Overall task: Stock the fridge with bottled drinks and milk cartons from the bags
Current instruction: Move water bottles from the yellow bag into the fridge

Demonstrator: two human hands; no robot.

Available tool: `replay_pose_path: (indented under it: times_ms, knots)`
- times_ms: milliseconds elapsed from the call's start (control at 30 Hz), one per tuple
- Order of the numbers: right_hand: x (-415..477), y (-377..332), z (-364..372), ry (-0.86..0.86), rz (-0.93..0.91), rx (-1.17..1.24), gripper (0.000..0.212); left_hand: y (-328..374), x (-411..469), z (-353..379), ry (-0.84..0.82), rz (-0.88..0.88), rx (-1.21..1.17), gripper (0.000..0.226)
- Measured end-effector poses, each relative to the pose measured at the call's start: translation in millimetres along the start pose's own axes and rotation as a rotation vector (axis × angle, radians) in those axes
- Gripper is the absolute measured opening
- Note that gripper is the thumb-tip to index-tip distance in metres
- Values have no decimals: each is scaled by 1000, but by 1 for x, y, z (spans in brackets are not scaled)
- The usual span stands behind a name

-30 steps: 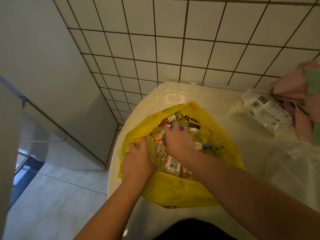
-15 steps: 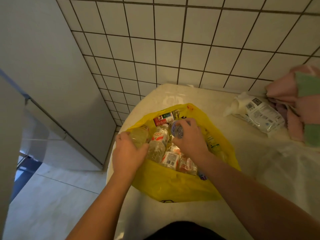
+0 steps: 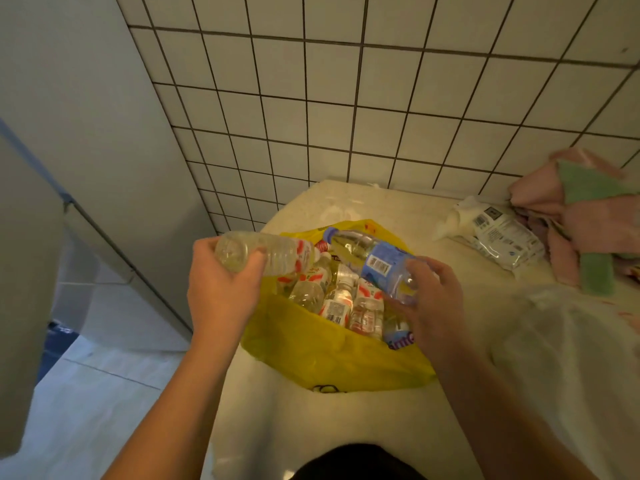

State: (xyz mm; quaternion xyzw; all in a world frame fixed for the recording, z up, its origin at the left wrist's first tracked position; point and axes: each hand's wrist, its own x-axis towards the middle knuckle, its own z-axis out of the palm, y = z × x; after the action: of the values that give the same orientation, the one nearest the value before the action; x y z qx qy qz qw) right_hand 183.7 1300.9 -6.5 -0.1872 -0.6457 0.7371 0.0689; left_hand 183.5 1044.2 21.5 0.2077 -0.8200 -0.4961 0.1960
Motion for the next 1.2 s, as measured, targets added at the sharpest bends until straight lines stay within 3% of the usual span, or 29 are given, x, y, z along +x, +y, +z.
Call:
replay_pose_path:
  times_ms: [67, 133, 200, 267, 333, 367, 467, 600, 733, 833, 967, 1033, 1200]
  knots:
    - [-8, 13, -17, -83, -20, -222, 40, 0, -7, -5, -12, -106, -129, 45]
    - [-12, 27, -30, -48, 29, -350, 50, -3, -16, -8, -33, -245, -214, 44]
    - [-21, 29, -37, -63, 72, -238, 50, -7, -27, -11, -43, -395, -330, 50]
    - [-30, 24, -39, -157, 231, 115, 33, -14, -42, -14, -48, -547, -443, 50]
    - [-37, 25, -42, -260, 453, 566, 45, -21, -62, -18, -68, -666, -585, 41]
    - [-39, 26, -45, -351, 497, 642, 56, -24, -73, -20, -95, -714, -640, 42]
    - [-54, 29, -50, -520, 508, 603, 66, -27, -107, -25, -175, -809, -757, 42]
    - [-74, 36, -60, -611, 541, 596, 94, -30, -151, -31, -305, -922, -875, 45]
    - [-94, 44, -70, -690, 545, 531, 113, -25, -195, -36, -442, -908, -936, 40]
    - [-108, 52, -77, -709, 545, 511, 126, -31, -221, -48, -469, -873, -1022, 48]
    - [-129, 57, -70, -805, 522, 454, 119, -51, -249, -70, -504, -781, -1071, 91]
    - [-140, 60, -62, -840, 533, 449, 116, -59, -261, -83, -531, -725, -1073, 99]
    - [-181, 63, -31, -960, 562, 287, 109, -76, -286, -126, -464, -577, -920, 70]
